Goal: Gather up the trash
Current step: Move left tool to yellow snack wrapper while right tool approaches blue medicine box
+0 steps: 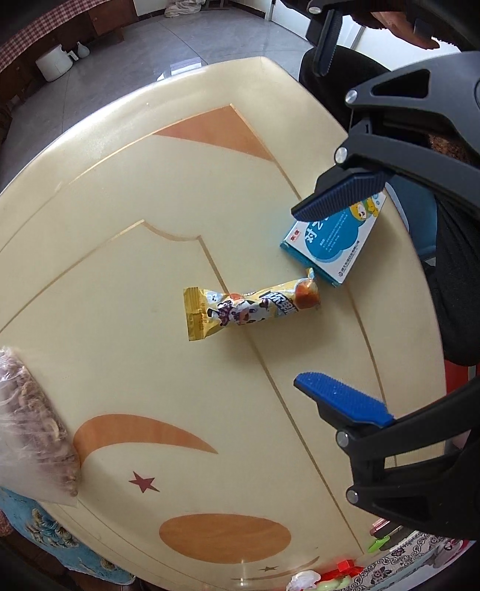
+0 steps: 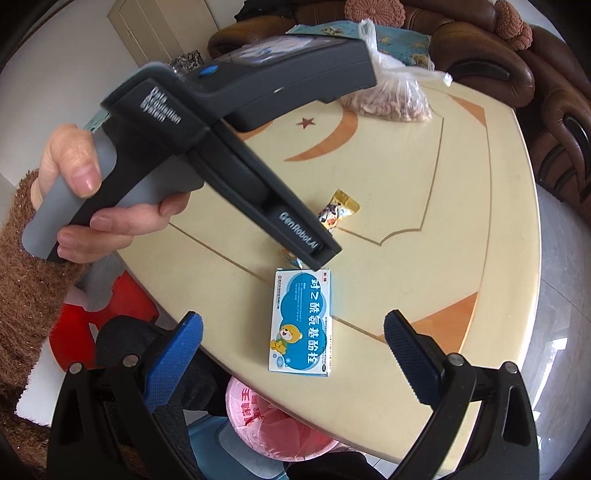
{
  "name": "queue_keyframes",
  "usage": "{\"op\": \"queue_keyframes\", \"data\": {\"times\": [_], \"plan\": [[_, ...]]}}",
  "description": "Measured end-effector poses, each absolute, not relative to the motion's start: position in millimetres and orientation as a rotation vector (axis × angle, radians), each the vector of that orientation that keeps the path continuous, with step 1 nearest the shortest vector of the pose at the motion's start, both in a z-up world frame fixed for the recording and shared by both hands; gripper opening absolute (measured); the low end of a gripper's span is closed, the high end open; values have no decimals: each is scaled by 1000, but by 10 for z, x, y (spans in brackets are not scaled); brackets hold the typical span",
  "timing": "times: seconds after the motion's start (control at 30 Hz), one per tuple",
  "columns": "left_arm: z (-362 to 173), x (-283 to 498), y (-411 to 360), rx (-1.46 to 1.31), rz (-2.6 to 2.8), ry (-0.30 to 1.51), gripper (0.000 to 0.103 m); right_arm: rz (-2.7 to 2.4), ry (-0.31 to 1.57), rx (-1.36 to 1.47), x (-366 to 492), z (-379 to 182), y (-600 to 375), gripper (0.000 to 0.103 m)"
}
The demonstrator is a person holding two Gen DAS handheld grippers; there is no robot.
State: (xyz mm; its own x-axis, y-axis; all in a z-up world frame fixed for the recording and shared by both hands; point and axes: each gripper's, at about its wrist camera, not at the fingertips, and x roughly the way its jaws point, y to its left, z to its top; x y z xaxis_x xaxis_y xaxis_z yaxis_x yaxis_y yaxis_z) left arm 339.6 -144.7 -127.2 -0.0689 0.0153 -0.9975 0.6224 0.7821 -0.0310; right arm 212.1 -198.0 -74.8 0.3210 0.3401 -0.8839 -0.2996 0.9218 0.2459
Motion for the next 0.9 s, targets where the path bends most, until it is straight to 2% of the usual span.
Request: {"op": "queue_keyframes", "data": {"times": [0.47,0.73,0.83,0.9], "plan": [[-1692,3560,-1516,534,-566,1627,82,414,1305,-33,2266,-1617,-1689,96],[-1836,3595,-1532,527,-577,1639,81,389,1327,-85,2285,-1853,-1567,96],[-1909,3613,-1455,517,-580,1659,72,380,1332,-111,2271,-1913,-1489,96],[-1951,3635,-1422,497,-574,1678,69,368,1330,-130,2279,-1955,-1461,96]]}}
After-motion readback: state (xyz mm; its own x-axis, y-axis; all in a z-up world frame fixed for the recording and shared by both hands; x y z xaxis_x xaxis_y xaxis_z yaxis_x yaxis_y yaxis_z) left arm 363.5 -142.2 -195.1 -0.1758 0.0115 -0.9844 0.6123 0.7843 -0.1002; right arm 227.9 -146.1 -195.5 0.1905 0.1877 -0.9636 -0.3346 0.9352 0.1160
